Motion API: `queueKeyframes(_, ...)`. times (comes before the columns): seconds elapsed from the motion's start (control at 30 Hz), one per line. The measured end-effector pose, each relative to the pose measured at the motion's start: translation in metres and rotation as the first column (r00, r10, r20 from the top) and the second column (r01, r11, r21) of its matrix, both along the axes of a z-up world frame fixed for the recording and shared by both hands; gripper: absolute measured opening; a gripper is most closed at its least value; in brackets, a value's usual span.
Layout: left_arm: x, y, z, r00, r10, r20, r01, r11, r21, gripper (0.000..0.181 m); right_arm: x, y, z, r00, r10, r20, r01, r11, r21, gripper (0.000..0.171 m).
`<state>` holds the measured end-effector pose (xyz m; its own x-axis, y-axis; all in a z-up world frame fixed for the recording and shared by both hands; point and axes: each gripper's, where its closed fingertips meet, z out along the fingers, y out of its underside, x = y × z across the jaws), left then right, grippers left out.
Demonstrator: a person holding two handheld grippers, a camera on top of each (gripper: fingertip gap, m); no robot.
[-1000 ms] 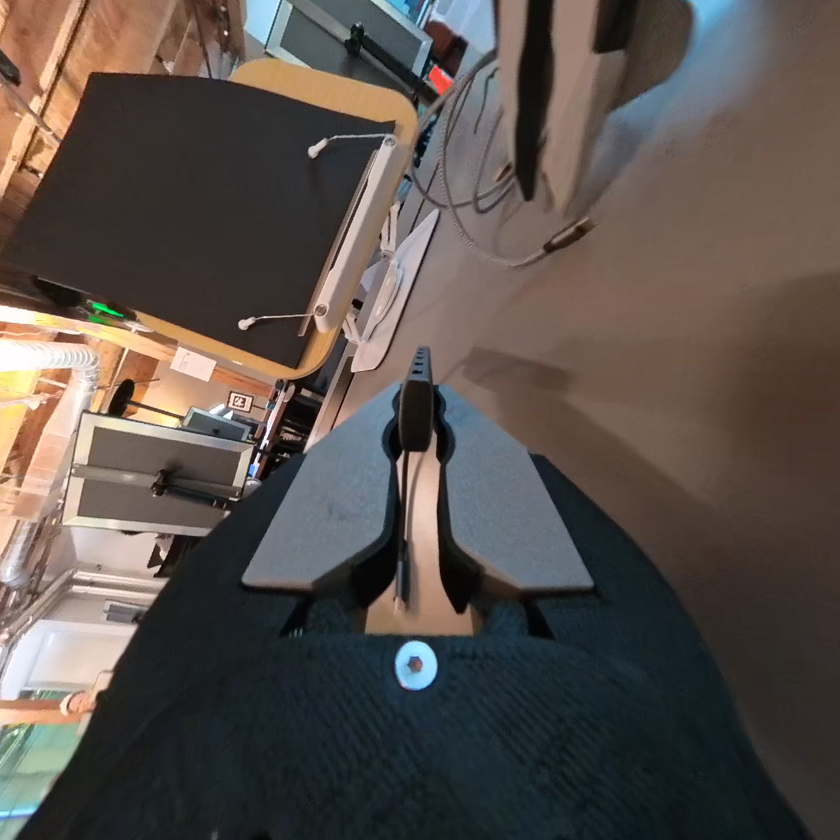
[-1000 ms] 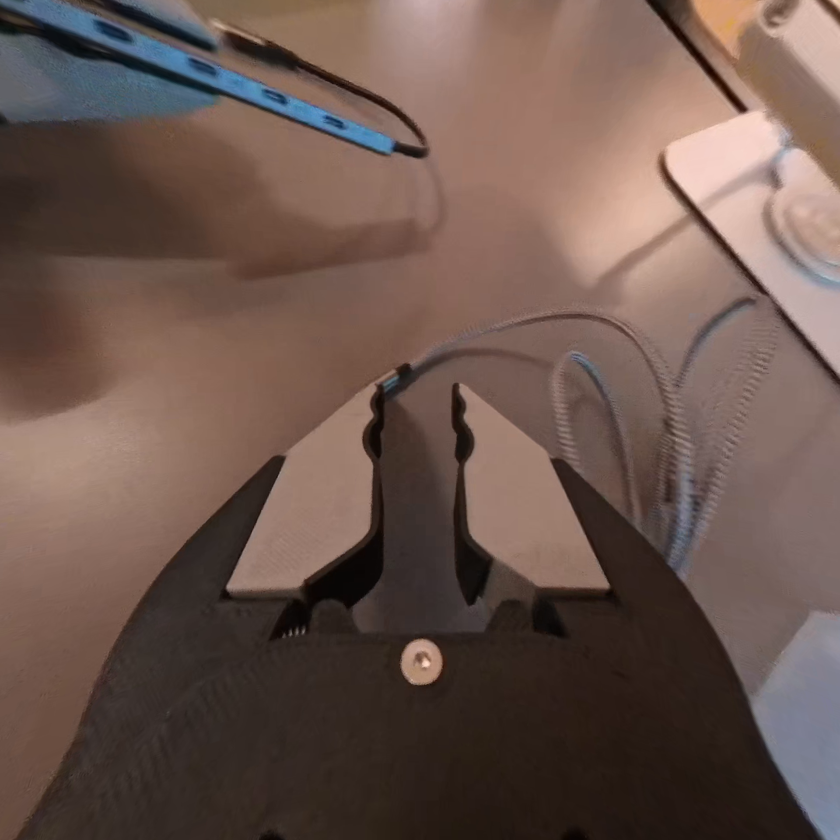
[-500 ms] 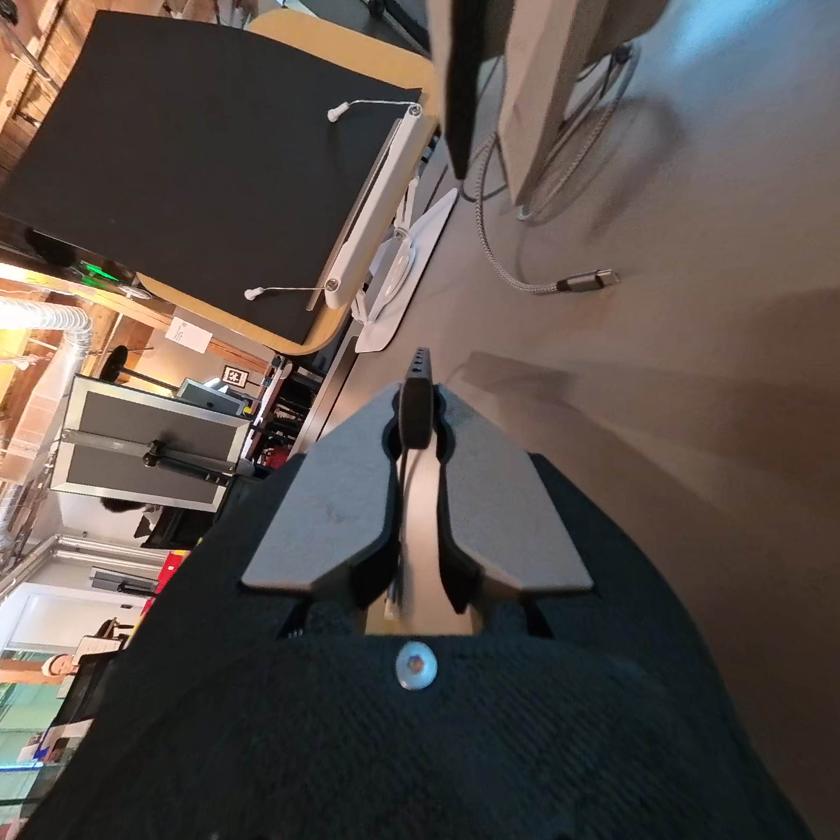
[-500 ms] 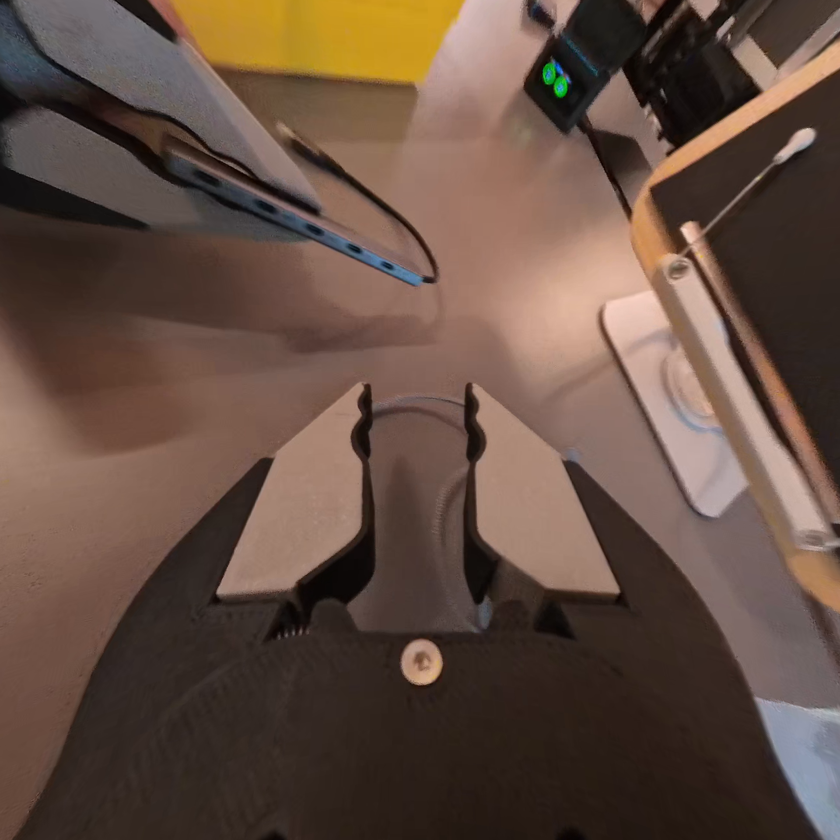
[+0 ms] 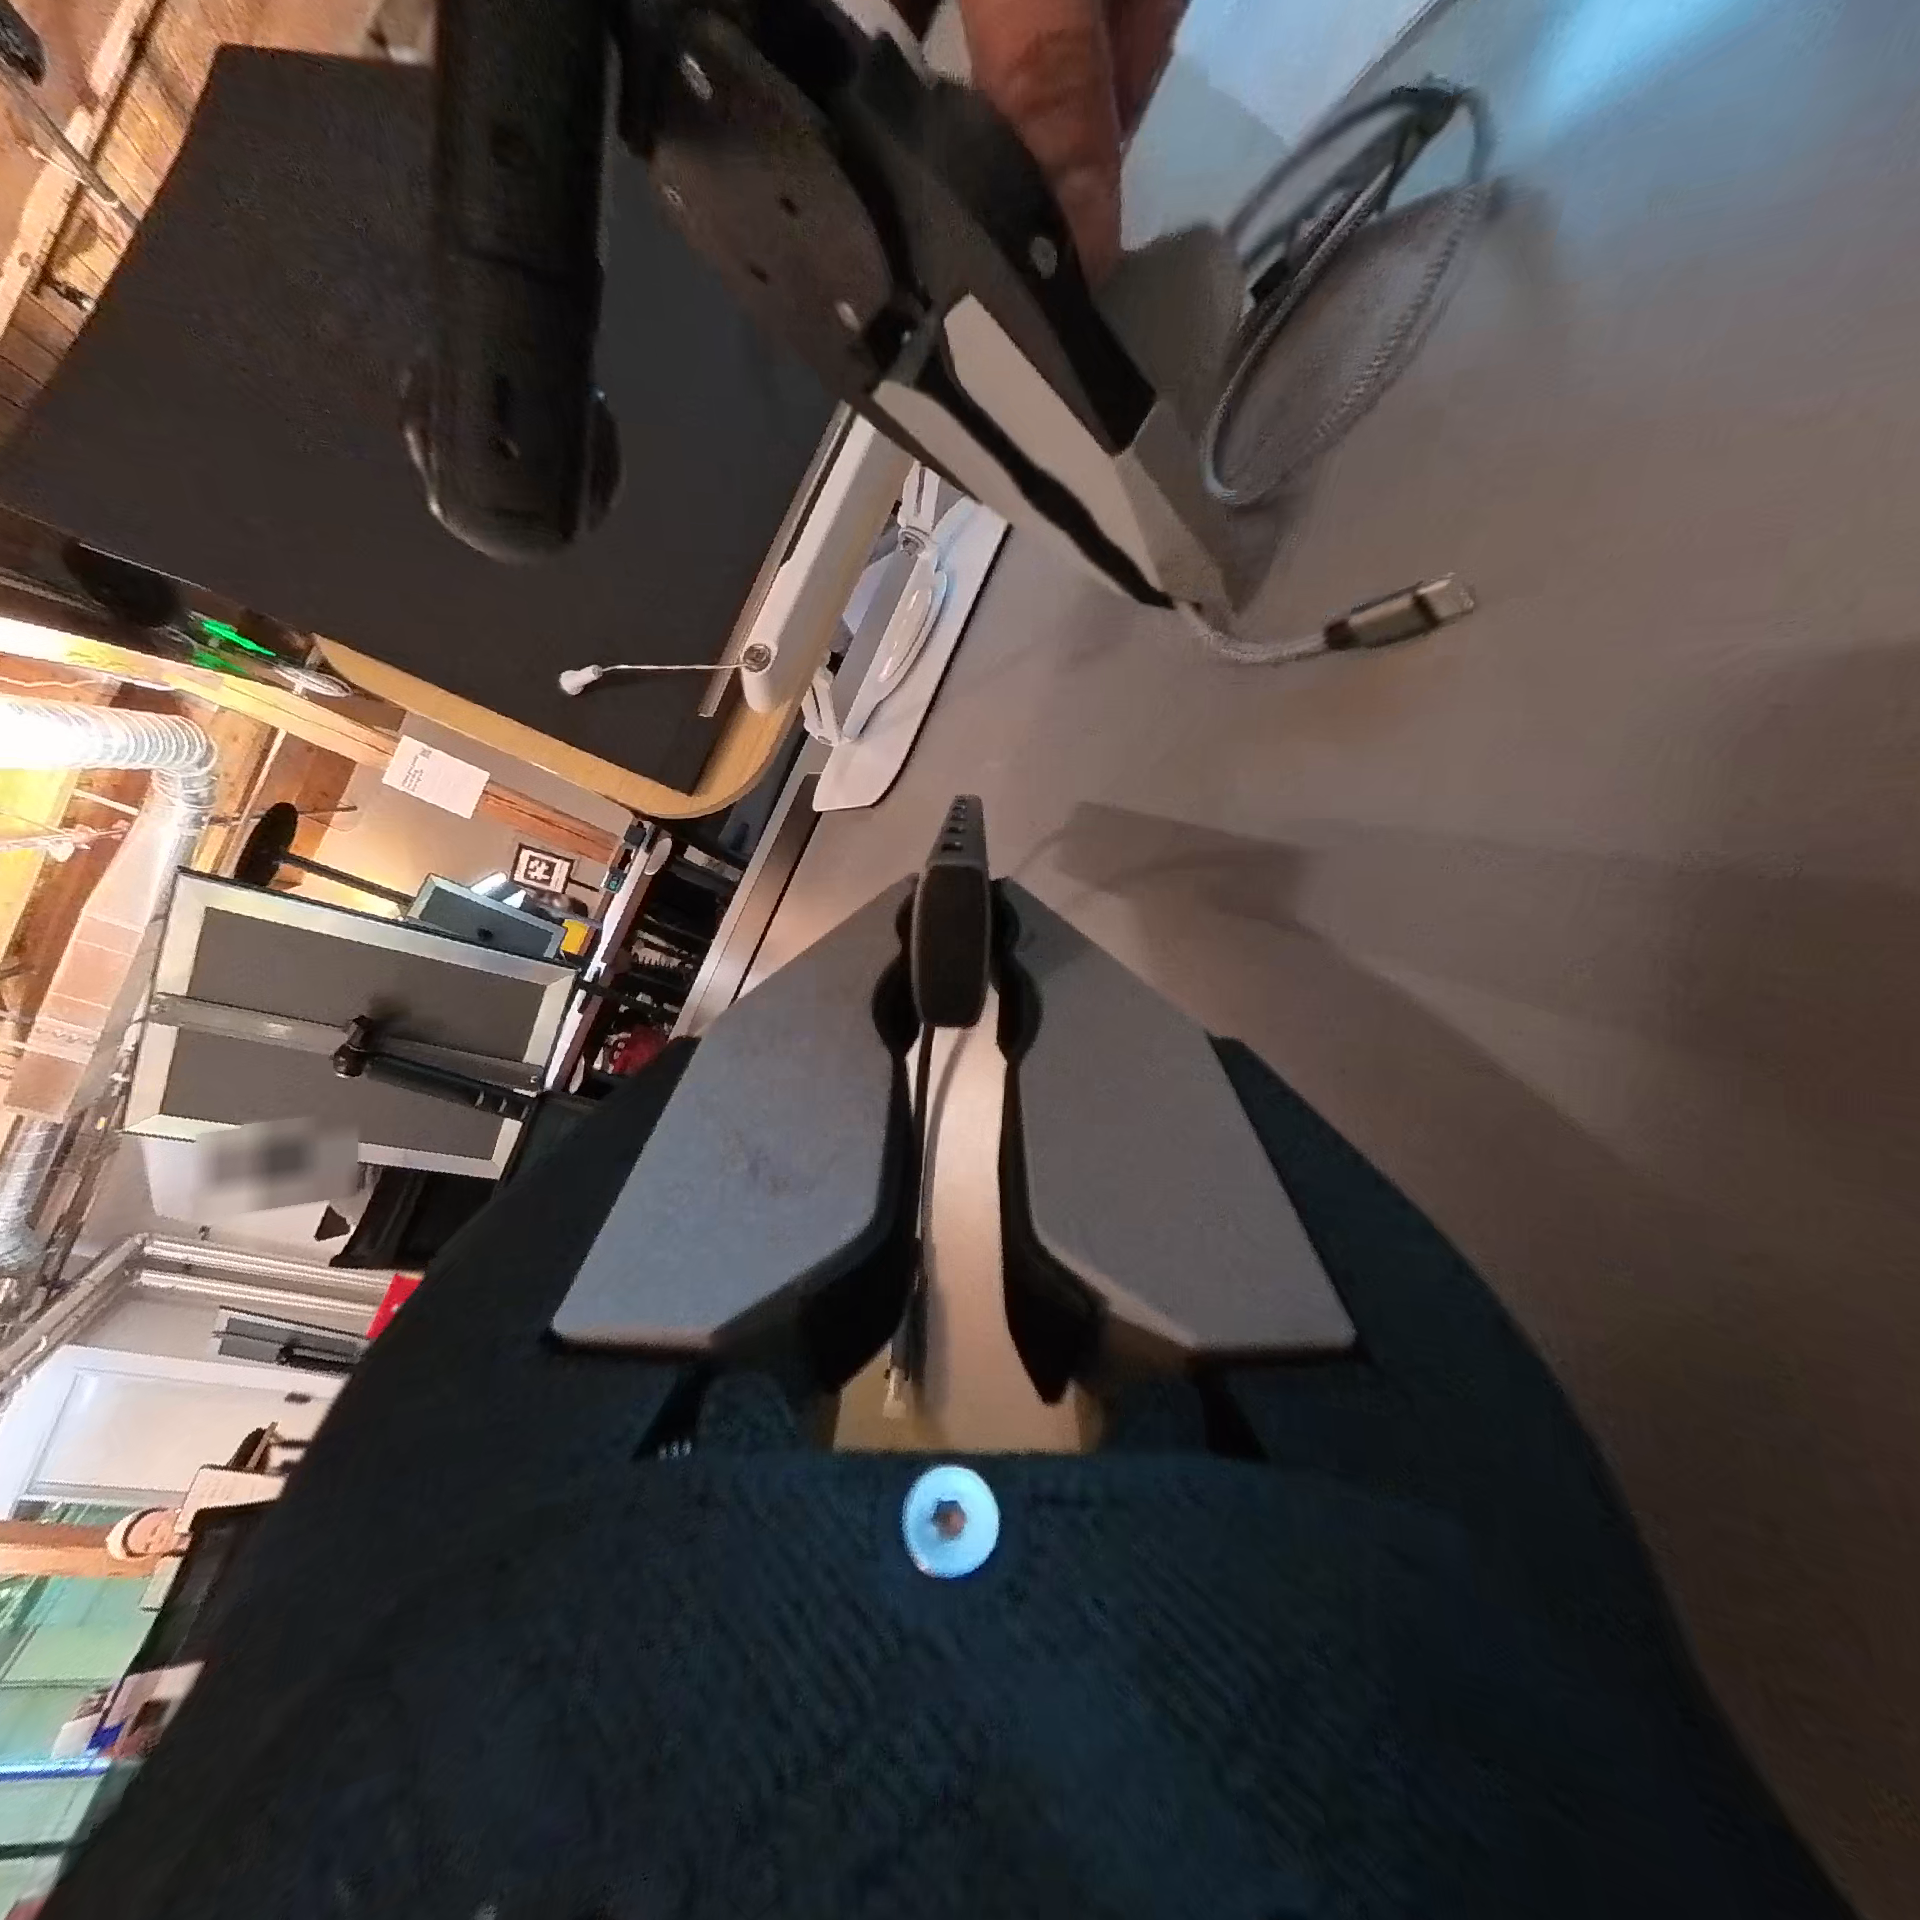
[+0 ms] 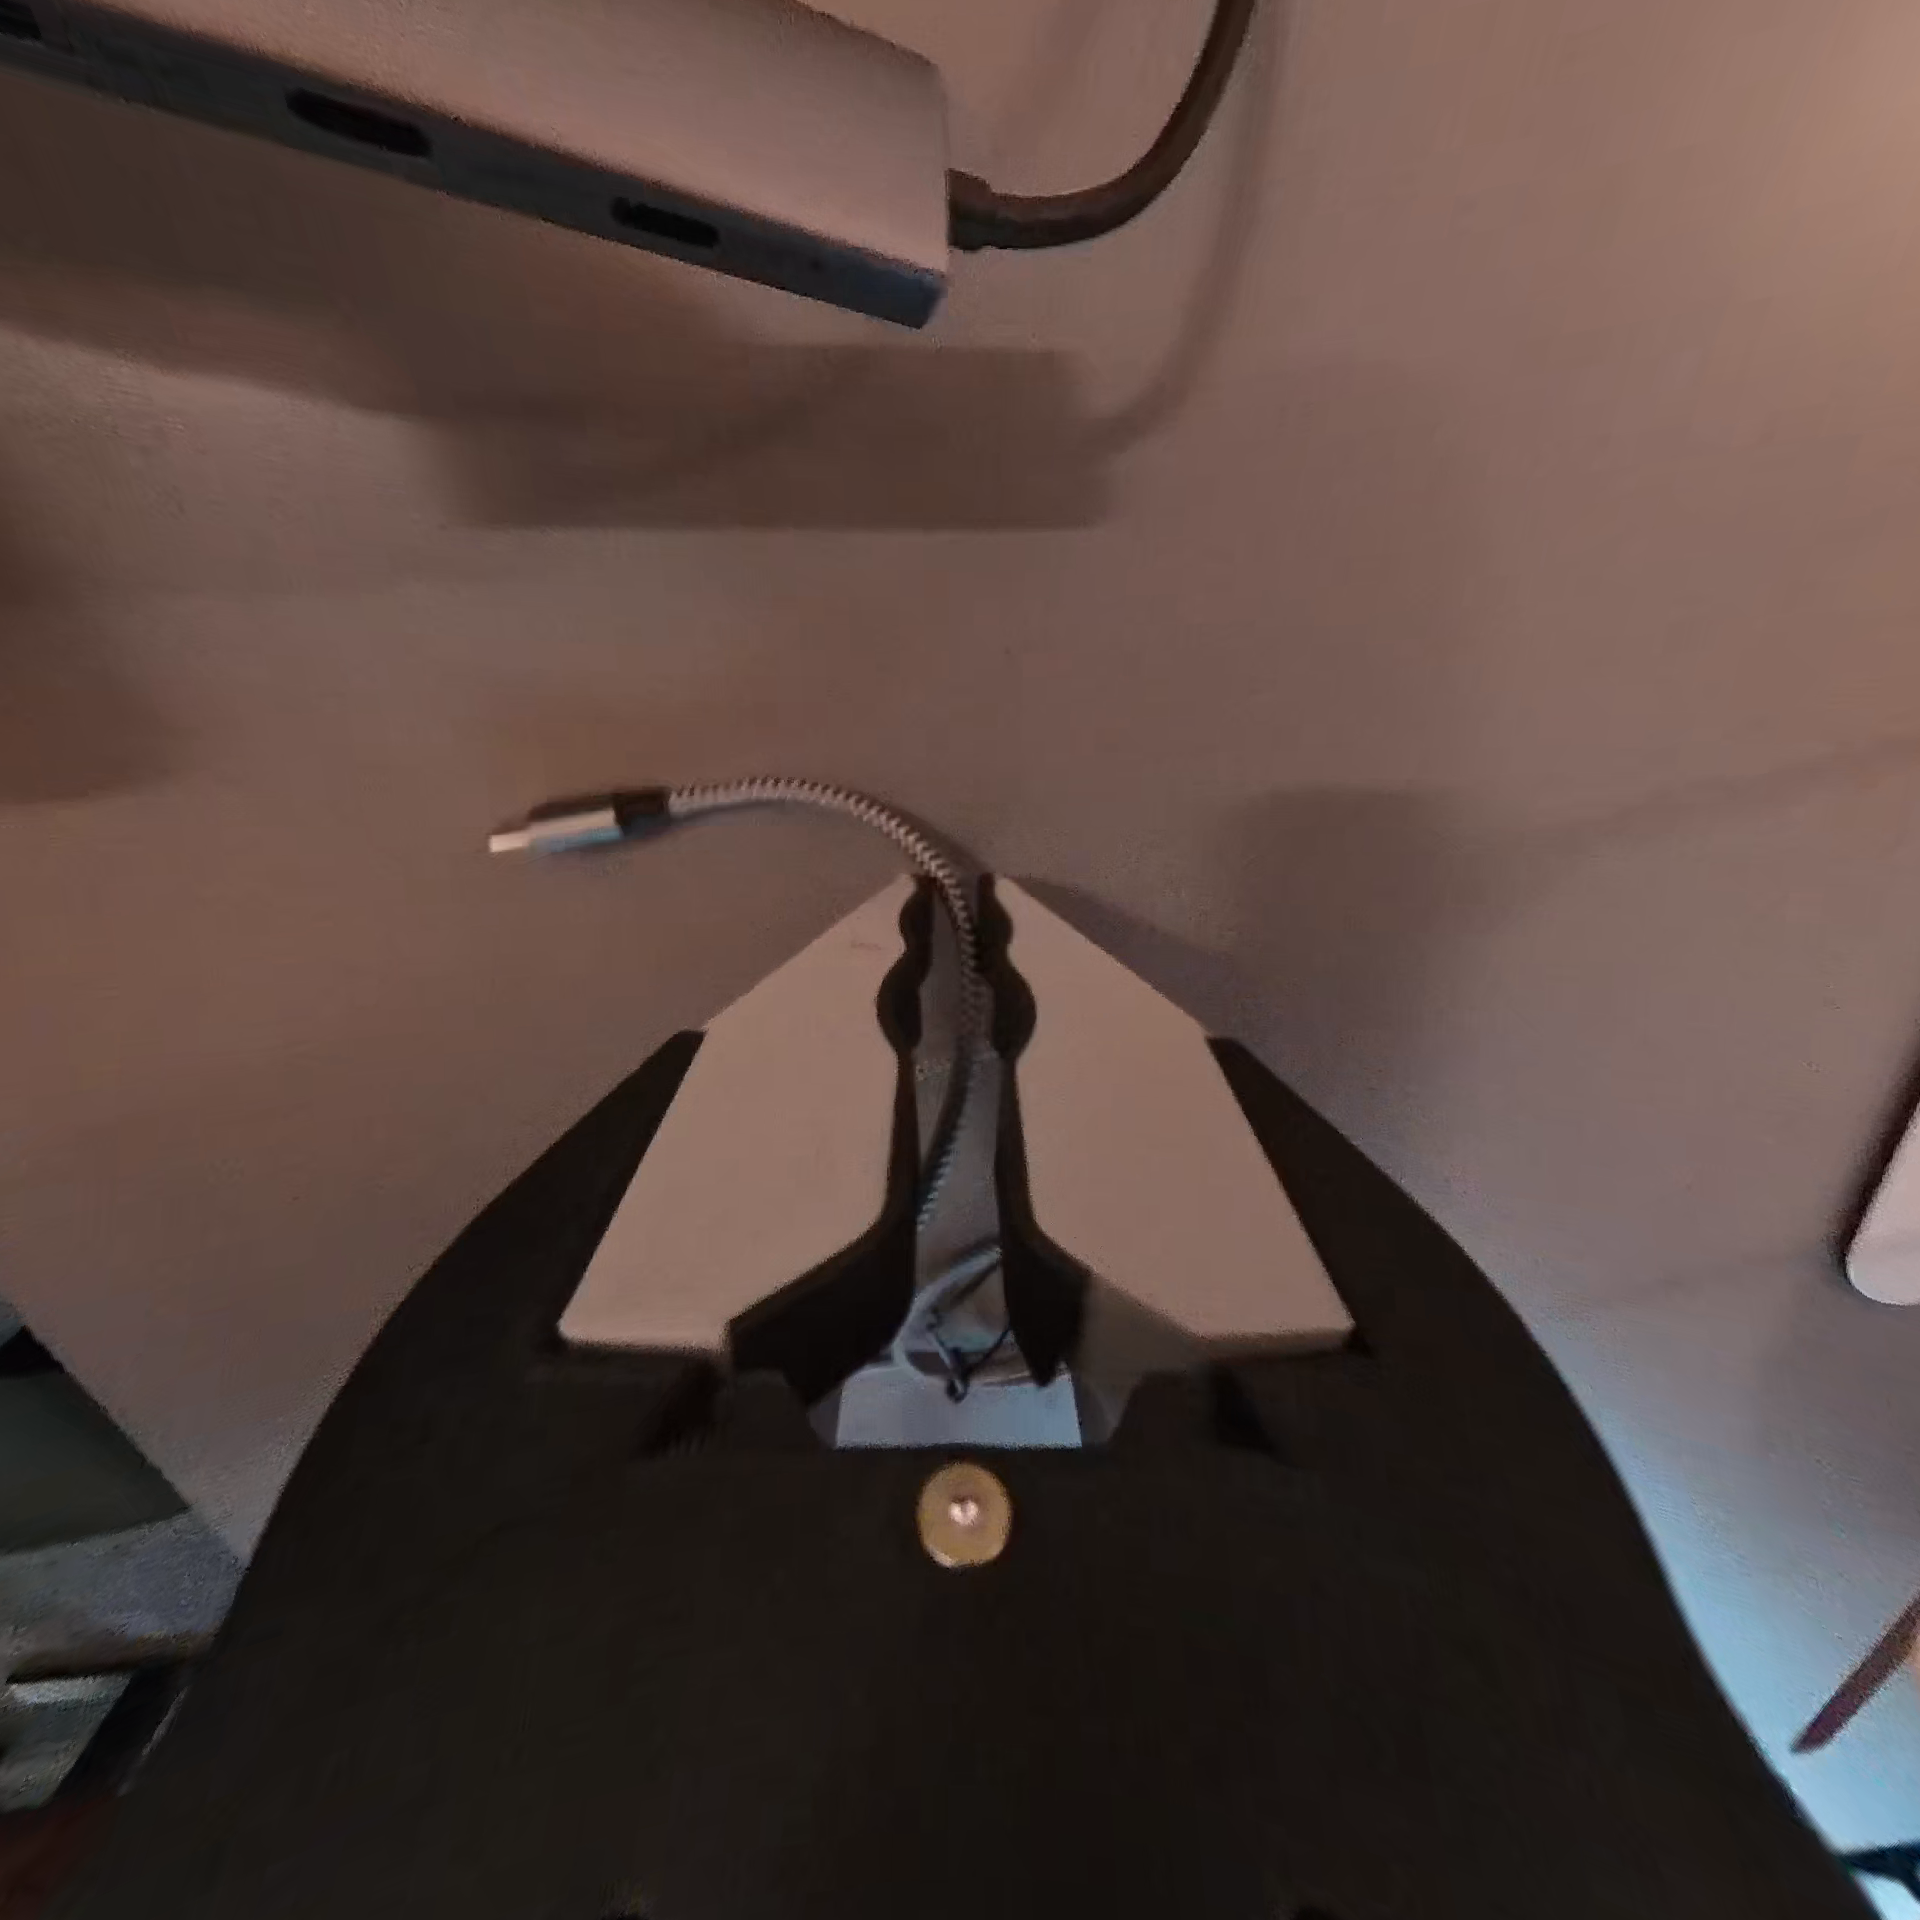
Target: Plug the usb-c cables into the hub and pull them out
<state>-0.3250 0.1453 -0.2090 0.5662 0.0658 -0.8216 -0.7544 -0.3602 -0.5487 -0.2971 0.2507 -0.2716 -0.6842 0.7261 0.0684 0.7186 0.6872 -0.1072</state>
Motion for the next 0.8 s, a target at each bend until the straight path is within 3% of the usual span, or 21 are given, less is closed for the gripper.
queueKeyframes(0.07, -0.001, -0.001, 0.002, 1.0, -0.001, 0.007, 0.001, 1.0, 0.01, 0.008, -0.007, 0.001, 0.007, 0.999, -0.016, -0.048, 0.015, 1.0, -0.024, 0.001)
queueKeyframes(0.17, -0.002, -0.002, 0.005, 1.0, 0.0, 0.025, -0.001, 1.0, 0.028, 0.008, -0.024, 0.003, 0.044, 0.956, -0.092, -0.277, 0.075, 0.995, -0.073, 0.0)
queueKeyframes(0.3, -0.009, -0.003, 0.006, 0.998, 0.034, 0.05, -0.036, 0.999, 0.031, 0.008, -0.017, 0.01, 0.095, 0.755, -0.233, -0.614, 0.188, 0.973, -0.138, 0.0)
queueKeyframes(0.43, -0.02, -0.004, 0.001, 0.992, 0.094, 0.081, -0.095, 0.995, 0.008, 0.008, 0.02, 0.015, 0.08, 0.633, -0.245, -0.734, 0.318, 0.947, -0.042, 0.0)
queueKeyframes(0.63, -0.021, -0.004, -0.006, 0.992, 0.12, 0.045, -0.118, 0.993, -0.028, 0.008, 0.066, -0.012, 0.029, 0.651, -0.184, -0.736, 0.371, 0.924, 0.097, 0.001)
queueKeyframes(0.8, -0.022, -0.002, -0.01, 0.992, 0.122, 0.042, -0.12, 0.992, -0.044, 0.008, 0.093, -0.039, 0.006, 0.693, -0.161, -0.703, 0.306, 0.948, 0.085, 0.007)
